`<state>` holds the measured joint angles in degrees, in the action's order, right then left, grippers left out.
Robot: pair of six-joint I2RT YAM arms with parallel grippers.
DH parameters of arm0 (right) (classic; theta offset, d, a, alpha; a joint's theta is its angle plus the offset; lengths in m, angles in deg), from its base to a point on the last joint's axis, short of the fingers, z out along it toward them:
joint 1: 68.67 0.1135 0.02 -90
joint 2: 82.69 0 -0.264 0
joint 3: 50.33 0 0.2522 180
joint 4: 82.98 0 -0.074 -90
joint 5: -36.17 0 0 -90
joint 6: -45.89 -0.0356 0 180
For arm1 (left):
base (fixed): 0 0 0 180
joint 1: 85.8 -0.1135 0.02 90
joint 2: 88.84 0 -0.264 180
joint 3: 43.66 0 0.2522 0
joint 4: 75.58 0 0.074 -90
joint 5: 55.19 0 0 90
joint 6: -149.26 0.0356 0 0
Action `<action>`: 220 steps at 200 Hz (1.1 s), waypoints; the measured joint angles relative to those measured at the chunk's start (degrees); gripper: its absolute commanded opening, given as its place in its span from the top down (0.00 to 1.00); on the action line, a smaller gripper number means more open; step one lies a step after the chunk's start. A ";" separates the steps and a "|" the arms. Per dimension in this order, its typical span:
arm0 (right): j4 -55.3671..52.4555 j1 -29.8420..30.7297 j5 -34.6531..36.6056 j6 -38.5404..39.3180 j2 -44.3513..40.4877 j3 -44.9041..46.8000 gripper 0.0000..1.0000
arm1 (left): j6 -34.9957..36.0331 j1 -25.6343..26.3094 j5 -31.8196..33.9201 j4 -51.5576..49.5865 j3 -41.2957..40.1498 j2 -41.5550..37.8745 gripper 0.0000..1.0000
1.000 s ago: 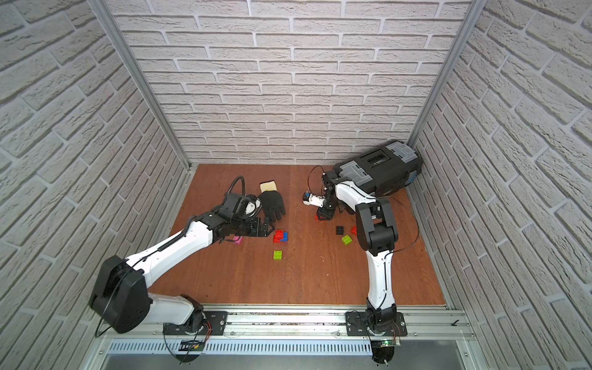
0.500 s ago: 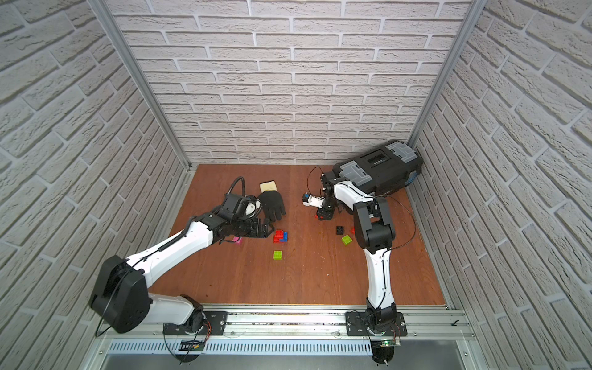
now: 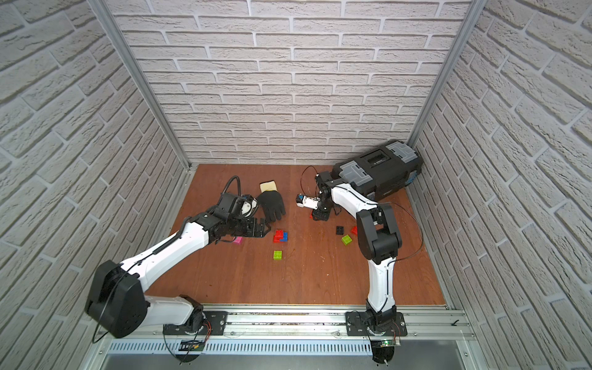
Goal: Assemble the letter s with lego
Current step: Pick up the lego brick from the center of the board, then assemble the lego brick with the lego brick.
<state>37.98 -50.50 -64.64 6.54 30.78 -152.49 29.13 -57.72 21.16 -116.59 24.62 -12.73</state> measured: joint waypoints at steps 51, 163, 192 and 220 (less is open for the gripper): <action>1.25 5.29 -1.09 -1.33 -12.07 7.54 0.67 | 0.68 -3.21 -1.68 -1.62 -3.17 -5.40 0.02; 1.36 22.62 -0.48 -5.53 -21.66 17.77 0.67 | 0.83 -7.91 -4.11 -4.46 -8.94 -14.45 0.02; 1.73 24.70 -0.79 -7.10 -19.26 17.70 0.67 | 0.83 -8.33 -4.70 -4.59 -9.99 -15.04 0.02; 2.47 25.86 -0.26 -8.07 -15.30 17.16 0.67 | 0.83 -9.05 -5.29 -5.05 -10.84 -16.11 0.02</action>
<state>40.45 -24.64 -64.90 -1.52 15.48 -135.34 29.96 -66.77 15.87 -121.63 13.78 -28.84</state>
